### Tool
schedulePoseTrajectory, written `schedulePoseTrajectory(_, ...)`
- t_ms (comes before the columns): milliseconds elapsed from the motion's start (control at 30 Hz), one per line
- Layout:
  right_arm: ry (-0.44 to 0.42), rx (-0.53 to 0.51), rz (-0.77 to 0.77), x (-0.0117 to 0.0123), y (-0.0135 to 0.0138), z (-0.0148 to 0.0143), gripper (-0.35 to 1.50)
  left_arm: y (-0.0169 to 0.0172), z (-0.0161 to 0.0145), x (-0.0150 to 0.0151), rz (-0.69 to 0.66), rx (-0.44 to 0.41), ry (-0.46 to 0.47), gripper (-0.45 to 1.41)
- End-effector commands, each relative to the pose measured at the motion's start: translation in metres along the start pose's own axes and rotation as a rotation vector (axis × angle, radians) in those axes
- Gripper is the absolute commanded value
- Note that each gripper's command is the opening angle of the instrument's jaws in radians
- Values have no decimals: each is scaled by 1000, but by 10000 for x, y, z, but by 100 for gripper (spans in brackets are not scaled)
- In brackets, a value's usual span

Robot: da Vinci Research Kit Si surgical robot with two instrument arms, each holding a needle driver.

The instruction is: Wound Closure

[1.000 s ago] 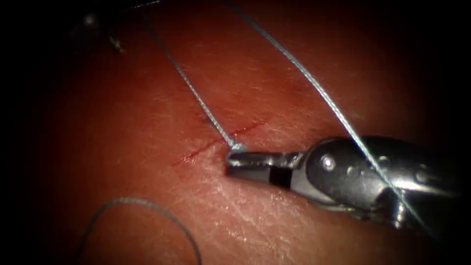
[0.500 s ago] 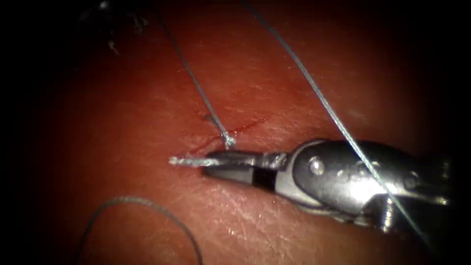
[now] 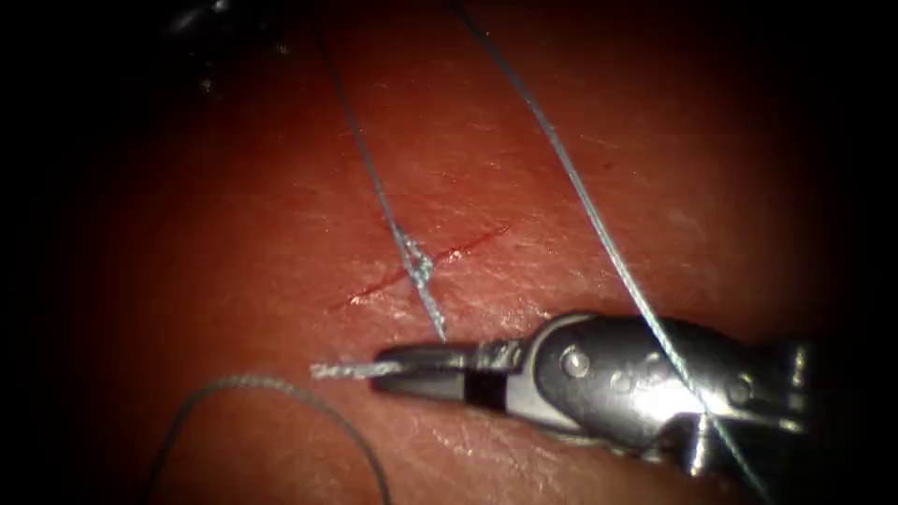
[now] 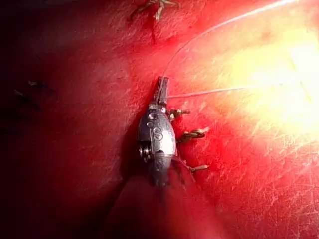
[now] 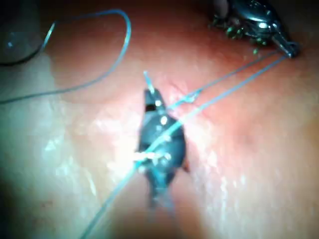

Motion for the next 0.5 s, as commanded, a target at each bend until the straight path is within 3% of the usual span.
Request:
schedulePoseTrajectory(33,4,24,19,-8,-7,9,-35,-3,7,-5,-4,3,1,-45)
schedulePoseTrajectory(300,21,105,51,-6,-22,14,-35,-3,8,-5,-10,7,-2,-45)
schedulePoseTrajectory(500,37,68,64,-1,-18,14,-35,0,7,-2,-7,-3,-2,-45)
